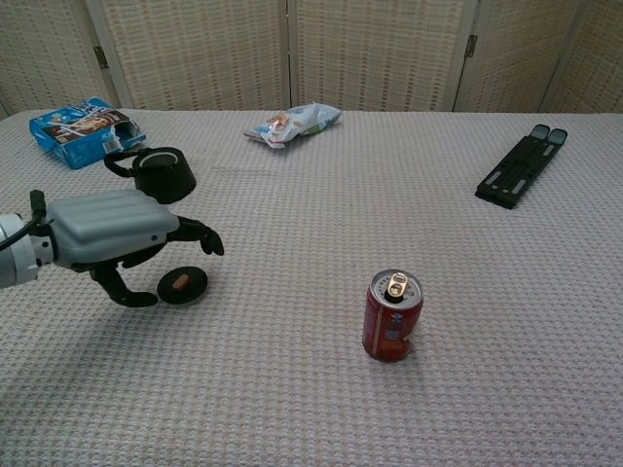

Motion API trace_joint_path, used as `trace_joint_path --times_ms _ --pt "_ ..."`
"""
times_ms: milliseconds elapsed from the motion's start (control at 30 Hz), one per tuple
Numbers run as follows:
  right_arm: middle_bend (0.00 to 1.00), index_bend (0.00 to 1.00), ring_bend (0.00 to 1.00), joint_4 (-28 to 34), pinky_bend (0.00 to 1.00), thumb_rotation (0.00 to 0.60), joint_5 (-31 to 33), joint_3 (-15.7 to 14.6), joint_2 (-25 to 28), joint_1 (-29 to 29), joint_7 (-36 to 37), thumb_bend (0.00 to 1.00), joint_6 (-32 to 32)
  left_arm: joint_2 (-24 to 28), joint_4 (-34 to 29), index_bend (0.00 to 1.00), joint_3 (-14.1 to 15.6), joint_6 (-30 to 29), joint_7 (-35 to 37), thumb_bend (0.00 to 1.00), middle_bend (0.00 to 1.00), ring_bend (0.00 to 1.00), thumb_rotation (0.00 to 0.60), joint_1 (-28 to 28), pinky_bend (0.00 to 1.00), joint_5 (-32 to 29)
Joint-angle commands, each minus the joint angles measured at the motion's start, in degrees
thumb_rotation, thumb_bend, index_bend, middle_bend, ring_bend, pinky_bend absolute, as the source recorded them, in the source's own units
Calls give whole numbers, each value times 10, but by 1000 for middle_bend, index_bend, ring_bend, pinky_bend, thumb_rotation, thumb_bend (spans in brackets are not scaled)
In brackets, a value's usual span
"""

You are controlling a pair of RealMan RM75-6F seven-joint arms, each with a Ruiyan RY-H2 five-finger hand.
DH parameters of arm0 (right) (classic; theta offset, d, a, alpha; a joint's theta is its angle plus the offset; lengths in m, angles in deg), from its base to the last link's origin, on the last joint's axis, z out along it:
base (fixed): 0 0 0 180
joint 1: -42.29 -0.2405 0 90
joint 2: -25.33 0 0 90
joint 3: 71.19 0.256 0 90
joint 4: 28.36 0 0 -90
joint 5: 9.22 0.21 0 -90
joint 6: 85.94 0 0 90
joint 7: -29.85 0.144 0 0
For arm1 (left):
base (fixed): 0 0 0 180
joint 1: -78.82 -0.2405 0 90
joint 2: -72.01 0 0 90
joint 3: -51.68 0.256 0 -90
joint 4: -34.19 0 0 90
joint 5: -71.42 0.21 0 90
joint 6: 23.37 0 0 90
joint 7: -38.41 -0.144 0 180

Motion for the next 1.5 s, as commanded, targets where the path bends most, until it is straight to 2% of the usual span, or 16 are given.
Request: trace_joint_path --times_ms 33,500,1133,1500 --pt "31 0 86 -2 0 600 1 0 -1 0 2 519 -1 -13 11 197 1 3 -15 246 193 714 600 7 727 -6" --pt "31 0 86 -5 0 600 2 -1 -3 3 5 519 1 -33 36 268 11 -5 -29 246 244 731 600 11 733 -32" --pt "31 0 86 -6 0 600 2 -1 -3 3 5 519 -2 -45 54 296 24 -23 -19 246 281 744 600 11 734 -34" --pt "31 0 86 -7 0 600 2 -2 -4 6 6 519 0 -66 89 429 28 -53 17 248 423 800 600 10 755 -14"
